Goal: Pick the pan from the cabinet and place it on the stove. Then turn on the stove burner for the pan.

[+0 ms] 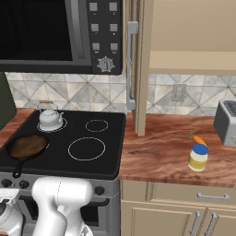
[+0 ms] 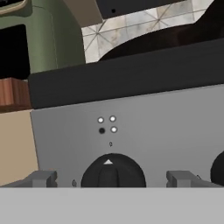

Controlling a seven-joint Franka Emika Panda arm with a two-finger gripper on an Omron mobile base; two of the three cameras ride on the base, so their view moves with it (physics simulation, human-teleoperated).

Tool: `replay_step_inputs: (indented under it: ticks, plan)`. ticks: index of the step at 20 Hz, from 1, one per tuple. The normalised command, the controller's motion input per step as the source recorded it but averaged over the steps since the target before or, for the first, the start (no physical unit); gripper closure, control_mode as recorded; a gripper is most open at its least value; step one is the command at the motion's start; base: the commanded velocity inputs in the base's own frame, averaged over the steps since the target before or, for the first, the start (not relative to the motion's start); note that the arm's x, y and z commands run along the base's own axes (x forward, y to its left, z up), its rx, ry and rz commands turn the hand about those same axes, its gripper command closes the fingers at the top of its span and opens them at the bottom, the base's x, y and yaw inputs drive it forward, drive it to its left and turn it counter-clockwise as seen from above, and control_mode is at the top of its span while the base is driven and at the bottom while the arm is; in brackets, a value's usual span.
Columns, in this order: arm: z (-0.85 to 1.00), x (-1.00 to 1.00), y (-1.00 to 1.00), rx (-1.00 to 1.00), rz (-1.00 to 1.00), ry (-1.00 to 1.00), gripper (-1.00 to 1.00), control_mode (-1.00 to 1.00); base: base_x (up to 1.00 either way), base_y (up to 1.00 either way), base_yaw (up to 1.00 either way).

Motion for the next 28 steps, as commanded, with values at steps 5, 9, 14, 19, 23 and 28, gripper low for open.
replay_step_inputs:
  ticks: [5, 9, 14, 19, 23, 28]
  plan:
    - [-0.17, 0.01, 0.0, 0.05, 0.0, 0.0, -1.0, -1.0, 0.0, 0.0, 0.0]
    - [-0.15, 0.01, 0.0, 0.06, 0.0, 0.0, -1.0, -1.0, 0.0, 0.0, 0.0]
    - [-0.1, 0.01, 0.0, 0.06, 0.0, 0.0, -1.0, -1.0, 0.0, 0.0, 0.0]
    - [-0.01, 0.05, 0.0, 0.06, 0.0, 0.0, -1.0, -1.0, 0.0, 0.0, 0.0]
    - [0.0, 0.14, 0.0, 0.05, 0.0, 0.0, -1.0, -1.0, 0.0, 0.0, 0.0]
    - [-0.07, 0.11, 0.0, 0.04, 0.0, 0.0, -1.0, -1.0, 0.0, 0.0, 0.0]
